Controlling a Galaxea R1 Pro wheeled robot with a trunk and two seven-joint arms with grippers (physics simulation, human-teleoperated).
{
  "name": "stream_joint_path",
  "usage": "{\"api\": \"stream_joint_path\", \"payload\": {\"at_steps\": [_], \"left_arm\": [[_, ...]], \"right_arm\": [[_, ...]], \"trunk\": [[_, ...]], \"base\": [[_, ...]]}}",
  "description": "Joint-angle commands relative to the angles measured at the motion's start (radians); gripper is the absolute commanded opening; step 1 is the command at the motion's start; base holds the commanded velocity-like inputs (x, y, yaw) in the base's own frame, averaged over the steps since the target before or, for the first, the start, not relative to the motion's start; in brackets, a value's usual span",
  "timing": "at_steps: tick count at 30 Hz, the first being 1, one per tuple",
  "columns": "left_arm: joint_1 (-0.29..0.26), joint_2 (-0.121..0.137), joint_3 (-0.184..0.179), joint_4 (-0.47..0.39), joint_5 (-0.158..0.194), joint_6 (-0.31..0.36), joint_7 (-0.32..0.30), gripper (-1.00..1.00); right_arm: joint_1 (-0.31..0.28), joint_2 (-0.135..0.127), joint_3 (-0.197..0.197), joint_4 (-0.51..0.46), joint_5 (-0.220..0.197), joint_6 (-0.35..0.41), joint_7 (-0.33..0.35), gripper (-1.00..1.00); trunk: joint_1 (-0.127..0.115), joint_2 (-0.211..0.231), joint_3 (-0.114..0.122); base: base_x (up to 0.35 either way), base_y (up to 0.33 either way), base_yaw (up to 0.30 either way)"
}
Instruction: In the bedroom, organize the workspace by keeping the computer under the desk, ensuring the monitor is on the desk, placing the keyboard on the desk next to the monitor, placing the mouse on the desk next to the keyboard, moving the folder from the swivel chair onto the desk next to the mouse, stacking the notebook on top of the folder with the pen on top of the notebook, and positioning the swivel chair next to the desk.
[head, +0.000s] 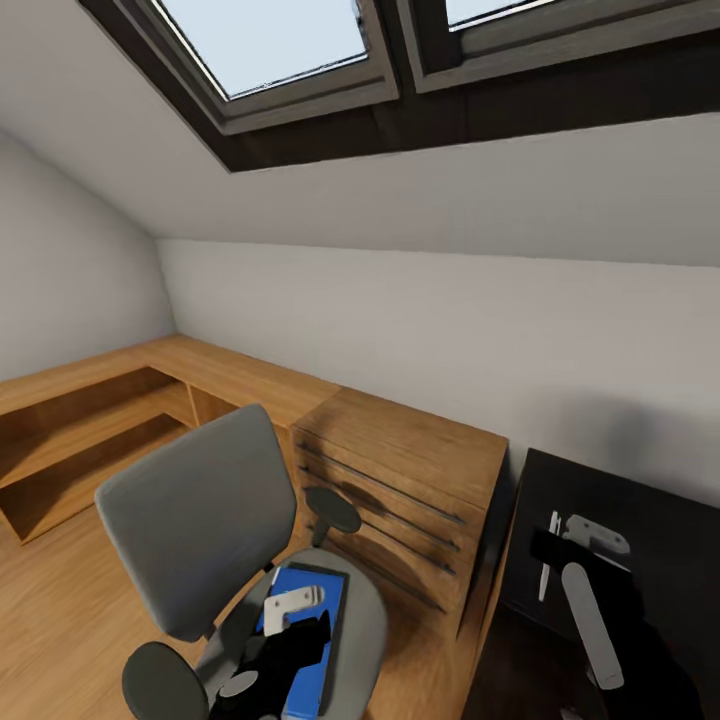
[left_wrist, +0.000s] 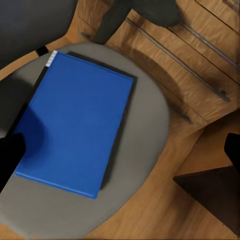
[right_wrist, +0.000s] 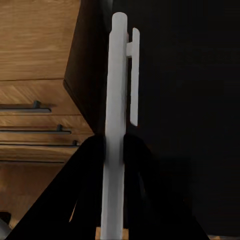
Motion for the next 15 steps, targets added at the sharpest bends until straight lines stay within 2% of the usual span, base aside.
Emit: {"api": "stream_joint_path", "payload": {"at_steps": [1,4,6,15], "left_arm": [[-0.001,0.004,-0.008,-0.006,0.004,0.003,0.006,1.00],[-0.001,-0.006,-0.006,-0.013,0.004,0.002,0.008,1.00],[-0.001,-0.008,-0.002,-0.015,0.004,0.002,0.009,1.00],[-0.001,-0.006,0.012,-0.032,0.006,0.002,0.013,1.00]], "right_arm": [[-0.001,0.005,-0.005,0.005,-0.015,-0.004,-0.005,-1.00],[-0.001,0.010,-0.018,0.022,-0.012,-0.003,-0.008,-1.00],[-0.001,0.011,-0.014,0.033,-0.012,-0.002,-0.010,-1.00],[-0.001,0.002,-0.011,0.083,-0.013,-0.001,-0.011,-1.00]], "trunk": [[0.001,-0.001,-0.001],[0.001,-0.001,-0.001],[0.001,-0.001,-0.001],[0.001,-0.001,-0.001]], "base": [[0.000,0.000,0.000],[0.000,0.000,0.000],[0.000,0.000,0.000],[0.000,0.000,0.000]]}}
